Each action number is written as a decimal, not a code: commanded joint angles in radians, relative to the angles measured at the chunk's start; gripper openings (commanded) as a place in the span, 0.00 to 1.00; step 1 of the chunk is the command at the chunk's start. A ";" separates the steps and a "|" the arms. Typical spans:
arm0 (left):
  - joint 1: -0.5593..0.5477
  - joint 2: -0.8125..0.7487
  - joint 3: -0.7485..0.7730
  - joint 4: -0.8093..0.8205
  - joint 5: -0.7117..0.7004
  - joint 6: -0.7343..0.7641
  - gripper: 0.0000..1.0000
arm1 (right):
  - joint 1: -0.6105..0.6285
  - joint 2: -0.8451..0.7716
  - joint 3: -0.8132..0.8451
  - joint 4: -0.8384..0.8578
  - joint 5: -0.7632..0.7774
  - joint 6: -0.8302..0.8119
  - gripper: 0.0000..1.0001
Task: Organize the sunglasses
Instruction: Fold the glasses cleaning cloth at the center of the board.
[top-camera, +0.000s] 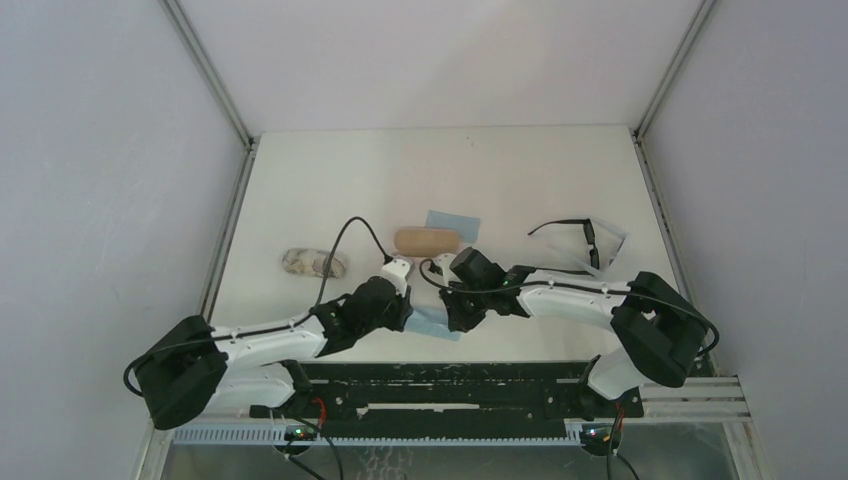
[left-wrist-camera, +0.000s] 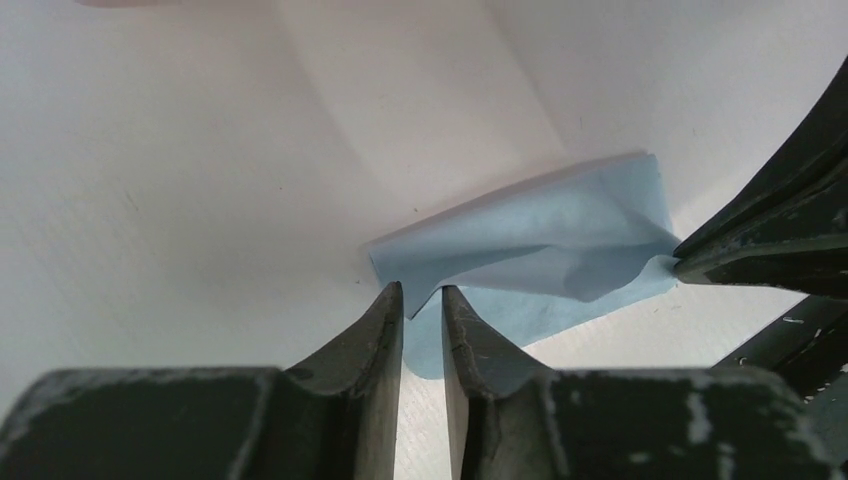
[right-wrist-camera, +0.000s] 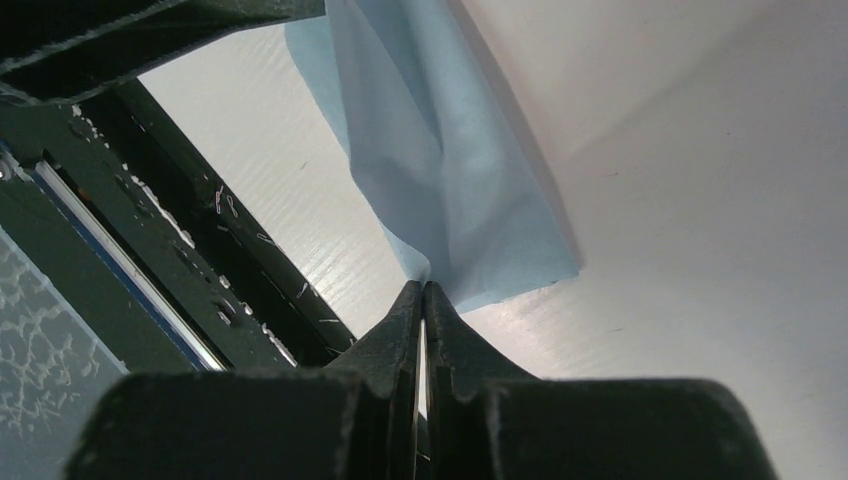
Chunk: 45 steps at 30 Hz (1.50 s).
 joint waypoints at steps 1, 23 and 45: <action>-0.005 -0.065 -0.022 -0.003 -0.017 -0.030 0.27 | 0.012 0.005 -0.007 0.000 -0.017 -0.010 0.00; 0.081 -0.354 -0.054 -0.115 -0.085 -0.171 0.53 | 0.028 -0.137 -0.049 0.046 0.091 0.075 0.33; 0.102 0.074 0.081 0.014 0.134 -0.085 0.43 | 0.035 -0.168 -0.136 0.077 0.387 0.398 0.36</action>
